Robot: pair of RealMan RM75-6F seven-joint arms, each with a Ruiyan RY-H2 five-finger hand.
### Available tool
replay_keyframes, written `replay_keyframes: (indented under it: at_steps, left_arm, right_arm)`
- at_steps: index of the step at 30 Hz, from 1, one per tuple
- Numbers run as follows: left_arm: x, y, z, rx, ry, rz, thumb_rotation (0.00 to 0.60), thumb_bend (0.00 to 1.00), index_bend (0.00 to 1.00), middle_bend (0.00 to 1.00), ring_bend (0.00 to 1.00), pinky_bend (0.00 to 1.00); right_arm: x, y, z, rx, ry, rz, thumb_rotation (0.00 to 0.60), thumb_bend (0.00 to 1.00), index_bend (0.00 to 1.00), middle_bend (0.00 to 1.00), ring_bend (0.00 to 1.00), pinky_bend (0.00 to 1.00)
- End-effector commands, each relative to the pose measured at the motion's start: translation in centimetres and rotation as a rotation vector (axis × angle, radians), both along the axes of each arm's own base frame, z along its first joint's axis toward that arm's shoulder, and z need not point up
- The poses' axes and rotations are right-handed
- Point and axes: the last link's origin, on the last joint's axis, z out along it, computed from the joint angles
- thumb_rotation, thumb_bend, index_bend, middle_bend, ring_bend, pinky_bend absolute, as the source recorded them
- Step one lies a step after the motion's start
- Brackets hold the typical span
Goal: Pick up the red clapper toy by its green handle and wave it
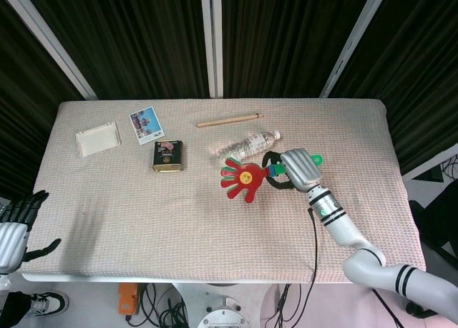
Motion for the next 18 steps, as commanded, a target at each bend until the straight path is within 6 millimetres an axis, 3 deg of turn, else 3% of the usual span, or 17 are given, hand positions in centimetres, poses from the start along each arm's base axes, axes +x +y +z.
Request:
replay_keyframes:
  at_steps: [1, 7, 13, 18]
  left_arm:
    - [0.0, 0.0, 0.0, 0.000, 0.001, -0.002, 0.600, 0.16, 0.03, 0.06, 0.00, 0.04]
    - [0.1, 0.0, 0.0, 0.001, 0.002, -0.001, 0.600, 0.16, 0.03, 0.06, 0.00, 0.04]
    - [0.0, -0.1, -0.1, 0.000, 0.002, 0.000, 0.600, 0.16, 0.03, 0.06, 0.00, 0.04]
    - [0.0, 0.0, -0.2, -0.003, -0.001, 0.001, 0.600, 0.16, 0.03, 0.06, 0.00, 0.04]
  right_arm:
    - [0.3, 0.6, -1.5, -0.003, 0.142, -0.039, 0.600, 0.47, 0.90, 0.79, 0.75, 0.93]
    - [0.8, 1.0, -1.1, 0.067, -0.142, -0.105, 0.600, 0.46, 0.90, 0.79, 0.75, 0.93]
    - [0.8, 1.3, -0.8, 0.230, -0.626, -0.238, 0.600, 0.46, 0.89, 0.79, 0.75, 0.93]
    - [0.4, 1.8, -2.0, 0.345, -0.821, -0.302, 0.600, 0.45, 0.88, 0.79, 0.75, 0.93]
